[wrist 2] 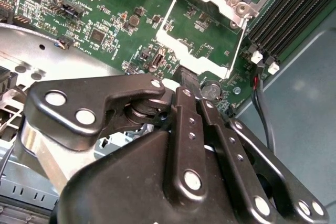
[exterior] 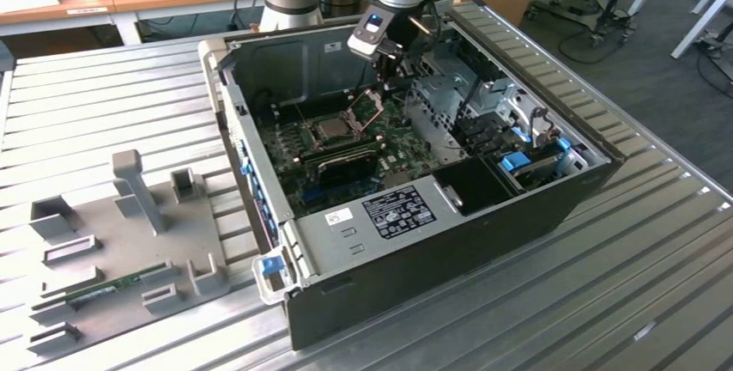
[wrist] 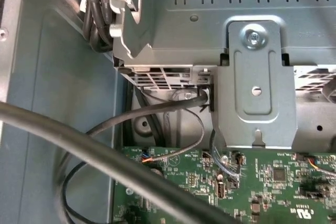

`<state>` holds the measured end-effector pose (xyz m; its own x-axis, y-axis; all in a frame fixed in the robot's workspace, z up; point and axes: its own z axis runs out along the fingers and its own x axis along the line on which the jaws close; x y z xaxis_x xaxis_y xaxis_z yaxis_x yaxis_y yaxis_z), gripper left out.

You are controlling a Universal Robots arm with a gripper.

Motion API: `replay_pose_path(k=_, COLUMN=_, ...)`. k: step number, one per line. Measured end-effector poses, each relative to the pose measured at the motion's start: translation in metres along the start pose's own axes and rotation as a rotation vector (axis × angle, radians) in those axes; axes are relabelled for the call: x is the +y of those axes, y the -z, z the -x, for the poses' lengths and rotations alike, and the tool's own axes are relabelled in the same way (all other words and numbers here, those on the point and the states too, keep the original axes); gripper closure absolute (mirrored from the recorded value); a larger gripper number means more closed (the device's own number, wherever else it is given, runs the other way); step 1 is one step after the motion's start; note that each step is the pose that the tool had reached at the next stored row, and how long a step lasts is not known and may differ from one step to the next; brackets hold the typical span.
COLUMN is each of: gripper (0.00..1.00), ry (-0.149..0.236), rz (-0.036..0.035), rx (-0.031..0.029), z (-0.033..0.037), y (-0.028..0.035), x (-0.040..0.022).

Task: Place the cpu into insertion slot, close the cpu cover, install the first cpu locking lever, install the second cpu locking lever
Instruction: 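Close the cpu cover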

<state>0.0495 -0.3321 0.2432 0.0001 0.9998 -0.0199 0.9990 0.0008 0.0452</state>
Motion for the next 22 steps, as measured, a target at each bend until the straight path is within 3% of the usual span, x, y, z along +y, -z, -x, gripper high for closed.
replay_pose_path(k=6, gripper=0.90, ry=0.000, rz=0.0065, rx=0.0002, z=0.0000, y=0.0004, x=-0.0112)
replay_pose_path(k=16, gripper=0.90, ry=0.000, rz=0.0266, rx=0.0005, z=-0.0001, y=0.0017, x=-0.0419)
replay_pose_path(k=22, gripper=0.90, ry=-0.001, rz=0.0307, rx=0.0002, z=-0.0001, y=0.0022, x=-0.0518)
